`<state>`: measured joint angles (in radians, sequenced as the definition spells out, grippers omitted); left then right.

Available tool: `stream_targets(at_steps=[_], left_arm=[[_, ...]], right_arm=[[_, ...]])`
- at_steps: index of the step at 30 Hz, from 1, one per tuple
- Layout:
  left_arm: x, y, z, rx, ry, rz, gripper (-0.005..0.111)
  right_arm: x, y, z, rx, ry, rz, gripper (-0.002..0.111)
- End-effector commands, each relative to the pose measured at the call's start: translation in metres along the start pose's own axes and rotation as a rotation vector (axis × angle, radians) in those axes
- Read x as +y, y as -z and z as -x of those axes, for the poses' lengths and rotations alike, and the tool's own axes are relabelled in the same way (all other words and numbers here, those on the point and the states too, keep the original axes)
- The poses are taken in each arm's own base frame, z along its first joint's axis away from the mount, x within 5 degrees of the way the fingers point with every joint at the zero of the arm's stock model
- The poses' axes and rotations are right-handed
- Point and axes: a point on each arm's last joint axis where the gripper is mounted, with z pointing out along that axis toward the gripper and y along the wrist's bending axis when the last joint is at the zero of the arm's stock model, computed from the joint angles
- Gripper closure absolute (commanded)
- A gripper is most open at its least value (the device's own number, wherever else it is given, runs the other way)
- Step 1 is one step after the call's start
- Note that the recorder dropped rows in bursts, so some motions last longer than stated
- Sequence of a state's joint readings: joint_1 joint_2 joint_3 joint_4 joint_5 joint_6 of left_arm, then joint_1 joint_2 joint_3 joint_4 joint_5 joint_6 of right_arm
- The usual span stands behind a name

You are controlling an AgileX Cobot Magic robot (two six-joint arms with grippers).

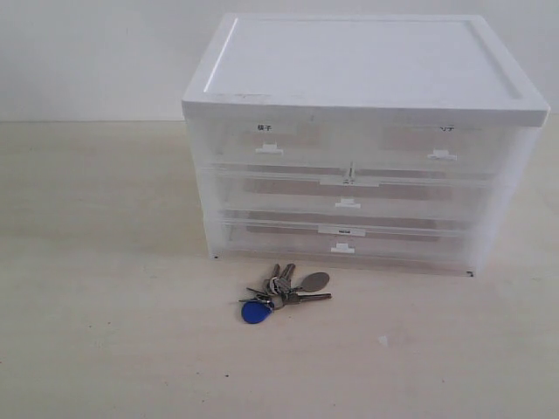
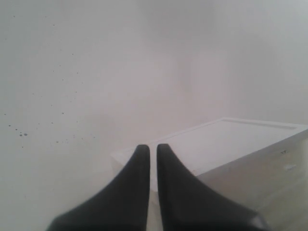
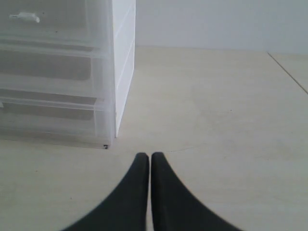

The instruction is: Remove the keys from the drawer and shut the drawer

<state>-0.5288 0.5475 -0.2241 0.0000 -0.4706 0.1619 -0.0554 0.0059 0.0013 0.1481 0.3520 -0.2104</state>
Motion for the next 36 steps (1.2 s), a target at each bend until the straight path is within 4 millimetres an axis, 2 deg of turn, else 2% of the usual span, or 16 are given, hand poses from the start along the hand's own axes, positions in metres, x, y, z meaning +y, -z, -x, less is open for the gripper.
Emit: stream_targets(at_steps=[1,5,12,23,29,36], left_arm=[[-0.001,0.001,-0.001,0.003,0.009,-0.005,0.102],[-0.001,0.001,-0.002,0.01,0.009,-0.006,0.102],[-0.003,0.003,-0.02,0.197,0.027,-0.031,0.102],[-0.006,0.042,-0.066,0.245,-0.051,0.003,0.102],[0.004,0.055,-0.069,0.293,-0.041,0.142,0.102],[0.013,0.069,-0.061,0.219,0.025,0.321,0.102]], right_arm=[[0.0,0.001,0.001,-0.011,0.005,-0.006,0.108],[0.0,0.001,0.001,-0.011,0.005,-0.006,0.108],[0.0,0.001,0.001,-0.011,0.005,-0.006,0.108],[0.0,0.001,0.001,-0.011,0.003,-0.006,0.108],[0.0,0.001,0.001,-0.011,0.003,-0.006,0.108],[0.0,0.001,0.001,-0.011,0.001,-0.006,0.108]])
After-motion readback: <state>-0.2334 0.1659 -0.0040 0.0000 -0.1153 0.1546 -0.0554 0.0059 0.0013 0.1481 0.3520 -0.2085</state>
